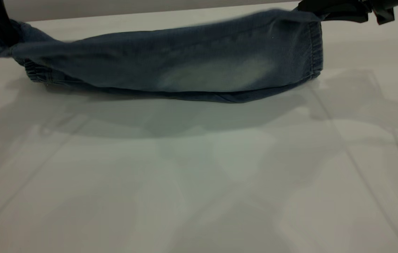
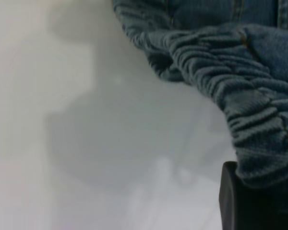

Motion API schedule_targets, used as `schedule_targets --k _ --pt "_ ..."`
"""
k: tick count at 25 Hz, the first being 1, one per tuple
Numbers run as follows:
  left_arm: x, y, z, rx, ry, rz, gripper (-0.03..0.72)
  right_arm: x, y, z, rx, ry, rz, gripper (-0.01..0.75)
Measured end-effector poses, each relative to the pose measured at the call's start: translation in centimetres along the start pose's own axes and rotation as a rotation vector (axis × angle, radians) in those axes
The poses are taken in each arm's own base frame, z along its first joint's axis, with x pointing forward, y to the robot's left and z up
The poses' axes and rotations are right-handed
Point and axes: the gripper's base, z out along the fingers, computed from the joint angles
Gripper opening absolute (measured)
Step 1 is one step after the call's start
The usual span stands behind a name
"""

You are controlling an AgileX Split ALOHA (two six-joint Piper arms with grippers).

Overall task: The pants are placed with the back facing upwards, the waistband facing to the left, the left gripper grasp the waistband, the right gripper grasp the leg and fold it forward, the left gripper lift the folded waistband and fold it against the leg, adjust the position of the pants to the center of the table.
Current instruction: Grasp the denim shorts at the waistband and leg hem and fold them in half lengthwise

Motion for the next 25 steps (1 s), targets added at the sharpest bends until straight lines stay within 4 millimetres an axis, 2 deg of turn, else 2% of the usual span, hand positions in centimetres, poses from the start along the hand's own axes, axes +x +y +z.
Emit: schedule_targets --k 6,13,20,25 --pt "-0.9 0.0 1.3 0.001 0.041 0.0 0.144 -1.4 -0.6 -0.1 0.084 -0.039 -0.029 0.015" --pt "-3.3 -0.2 2.3 0.008 0.045 0.003 0.144 -2.6 -1.1 -0.1 0.147 -0.072 -0.057 0.015" --pt "-5.7 -0.5 3.1 0.03 0.02 -0.008 0.144 -3.1 -2.7 1.2 0.15 -0.062 -0.059 0.015" --pt "-6.5 -0.4 4.2 0.032 0.004 -0.011 0.144 -3.8 -3.9 2.4 0.149 -0.061 -0.063 0.015"
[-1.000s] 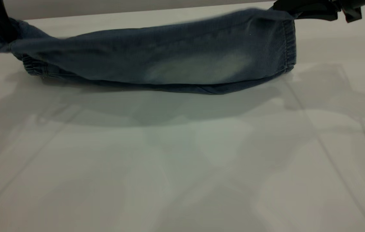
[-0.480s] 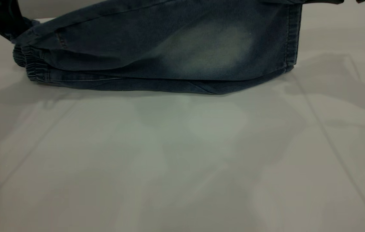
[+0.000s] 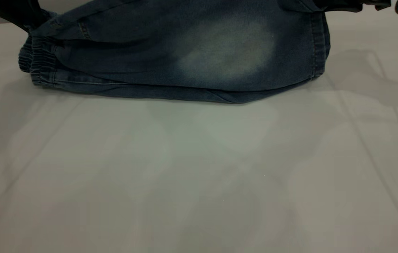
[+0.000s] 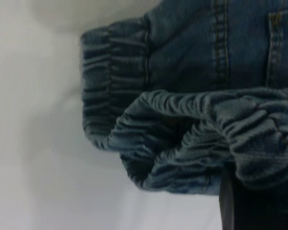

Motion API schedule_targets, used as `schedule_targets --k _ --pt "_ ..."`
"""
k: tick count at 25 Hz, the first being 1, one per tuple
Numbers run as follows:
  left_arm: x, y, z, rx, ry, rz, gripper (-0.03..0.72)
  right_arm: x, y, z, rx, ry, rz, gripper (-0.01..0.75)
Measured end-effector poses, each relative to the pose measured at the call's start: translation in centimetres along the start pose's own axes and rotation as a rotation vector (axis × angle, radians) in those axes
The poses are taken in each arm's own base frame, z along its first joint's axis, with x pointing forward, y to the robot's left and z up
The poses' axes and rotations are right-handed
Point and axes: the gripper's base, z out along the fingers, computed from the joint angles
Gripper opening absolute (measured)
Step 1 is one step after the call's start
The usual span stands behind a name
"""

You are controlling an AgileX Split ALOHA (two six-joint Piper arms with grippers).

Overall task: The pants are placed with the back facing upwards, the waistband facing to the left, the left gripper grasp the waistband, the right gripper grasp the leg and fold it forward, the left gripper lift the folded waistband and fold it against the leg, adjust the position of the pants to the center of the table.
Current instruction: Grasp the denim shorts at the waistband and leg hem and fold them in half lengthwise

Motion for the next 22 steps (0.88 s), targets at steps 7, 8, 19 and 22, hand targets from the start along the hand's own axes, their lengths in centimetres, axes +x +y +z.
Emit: schedule_targets --k 7,8,19,22 --pt "-0.8 0.2 2.0 0.013 -0.08 -0.032 0.144 -0.5 -1.6 1.9 -0.001 -0.004 -0.005 0.015" --pt "-1.0 0.2 2.3 0.017 -0.097 -0.038 0.144 -0.4 -1.9 2.2 -0.001 -0.002 -0.001 0.015" --pt "-1.7 -0.3 4.3 0.015 -0.179 -0.031 0.144 -0.2 -2.8 3.1 0.018 -0.01 0.008 0.038" --pt "-1.7 -0.7 4.3 0.014 -0.188 0.01 0.144 -0.2 -2.9 3.1 0.021 -0.01 0.008 0.09"
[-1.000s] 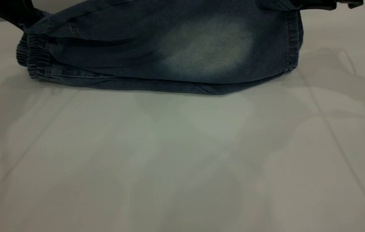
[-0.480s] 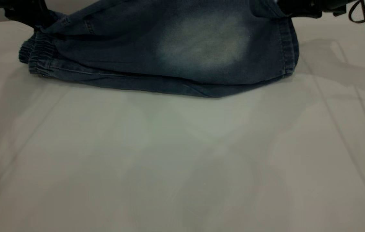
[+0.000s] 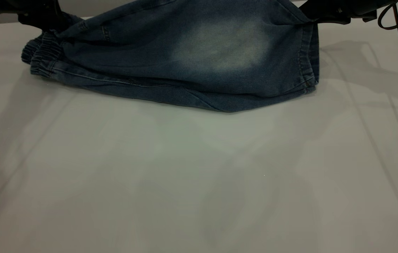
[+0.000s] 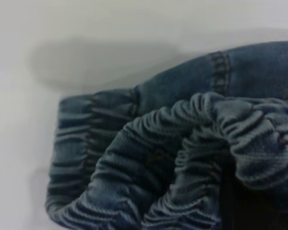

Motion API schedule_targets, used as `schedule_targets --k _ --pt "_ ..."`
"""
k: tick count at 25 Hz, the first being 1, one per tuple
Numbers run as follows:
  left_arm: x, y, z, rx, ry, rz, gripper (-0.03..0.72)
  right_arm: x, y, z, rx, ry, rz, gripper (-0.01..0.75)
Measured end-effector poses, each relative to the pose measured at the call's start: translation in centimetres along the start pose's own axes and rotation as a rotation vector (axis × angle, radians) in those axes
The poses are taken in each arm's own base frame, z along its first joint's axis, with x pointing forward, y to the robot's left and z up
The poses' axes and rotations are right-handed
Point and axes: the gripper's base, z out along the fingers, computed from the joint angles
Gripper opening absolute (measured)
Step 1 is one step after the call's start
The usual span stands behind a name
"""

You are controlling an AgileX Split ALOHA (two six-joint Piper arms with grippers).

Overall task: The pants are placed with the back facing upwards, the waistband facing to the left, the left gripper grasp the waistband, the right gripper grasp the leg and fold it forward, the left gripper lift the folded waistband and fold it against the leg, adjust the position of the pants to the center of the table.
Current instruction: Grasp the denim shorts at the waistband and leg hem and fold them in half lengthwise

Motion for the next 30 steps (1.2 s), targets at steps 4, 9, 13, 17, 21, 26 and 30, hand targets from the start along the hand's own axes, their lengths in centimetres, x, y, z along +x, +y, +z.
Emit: schedule_targets --k 4,9,13,17,21,26,30 --pt "-0.1 -0.3 0.0 0.002 -0.012 0.032 0.188 0.0 0.0 0.0 -0.002 -0.001 0.0 0.226" --pt "-0.2 -0.4 0.0 0.001 -0.028 0.033 0.353 -0.2 0.1 -0.1 0.002 -0.006 0.009 0.394" --pt "-0.6 -0.5 -0.2 0.004 -0.04 0.033 0.438 -1.2 0.4 -0.3 -0.001 -0.025 0.014 0.447" --pt "-1.4 -0.8 -0.9 0.013 -0.033 0.039 0.455 -2.3 1.1 -0.8 -0.028 -0.036 0.006 0.456" --pt "-2.8 -1.4 -2.3 0.029 -0.028 0.052 0.455 -3.2 2.2 -1.8 -0.036 -0.038 -0.036 0.455" --pt "-4.5 -1.7 -4.6 -0.004 0.017 0.124 0.455 -4.6 4.3 -3.8 -0.07 -0.037 -0.068 0.456" --pt "-4.7 -1.3 -6.0 -0.071 0.095 0.183 0.455 -5.1 6.2 -4.6 -0.092 -0.018 -0.097 0.456"
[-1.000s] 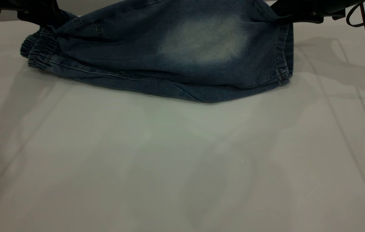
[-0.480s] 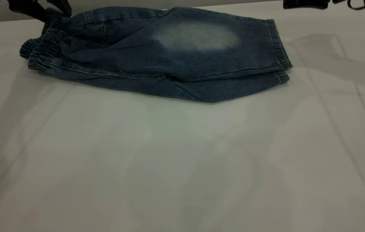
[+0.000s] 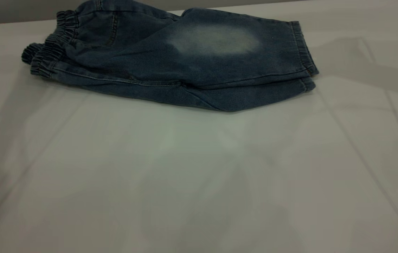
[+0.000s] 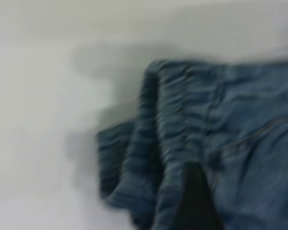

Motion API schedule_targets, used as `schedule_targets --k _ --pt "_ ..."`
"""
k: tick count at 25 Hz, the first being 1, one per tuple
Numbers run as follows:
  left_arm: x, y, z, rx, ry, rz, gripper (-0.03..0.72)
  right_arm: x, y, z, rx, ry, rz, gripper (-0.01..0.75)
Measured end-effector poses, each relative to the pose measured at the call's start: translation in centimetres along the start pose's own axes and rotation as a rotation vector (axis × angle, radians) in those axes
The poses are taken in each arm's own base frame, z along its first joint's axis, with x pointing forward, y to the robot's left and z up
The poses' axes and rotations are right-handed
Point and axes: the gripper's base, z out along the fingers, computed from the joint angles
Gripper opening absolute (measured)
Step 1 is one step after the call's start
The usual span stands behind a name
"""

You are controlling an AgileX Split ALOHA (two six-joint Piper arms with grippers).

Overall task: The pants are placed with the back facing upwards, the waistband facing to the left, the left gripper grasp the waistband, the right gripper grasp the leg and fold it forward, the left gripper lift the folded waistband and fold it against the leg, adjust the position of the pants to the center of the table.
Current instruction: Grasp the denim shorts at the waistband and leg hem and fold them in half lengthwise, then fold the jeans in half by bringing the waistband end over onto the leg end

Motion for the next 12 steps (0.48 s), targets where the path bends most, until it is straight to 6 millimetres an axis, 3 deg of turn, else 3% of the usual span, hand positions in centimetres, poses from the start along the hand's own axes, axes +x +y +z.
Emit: schedule_targets --k 8,12 --pt "1.1 2.0 -0.2 -0.185 0.136 0.103 0.455 1.5 3.5 2.9 0.003 0.13 -0.036 0.456" --pt "1.2 3.7 0.3 -0.225 0.136 0.1 0.455 1.8 4.1 3.3 0.006 0.152 -0.046 0.456"
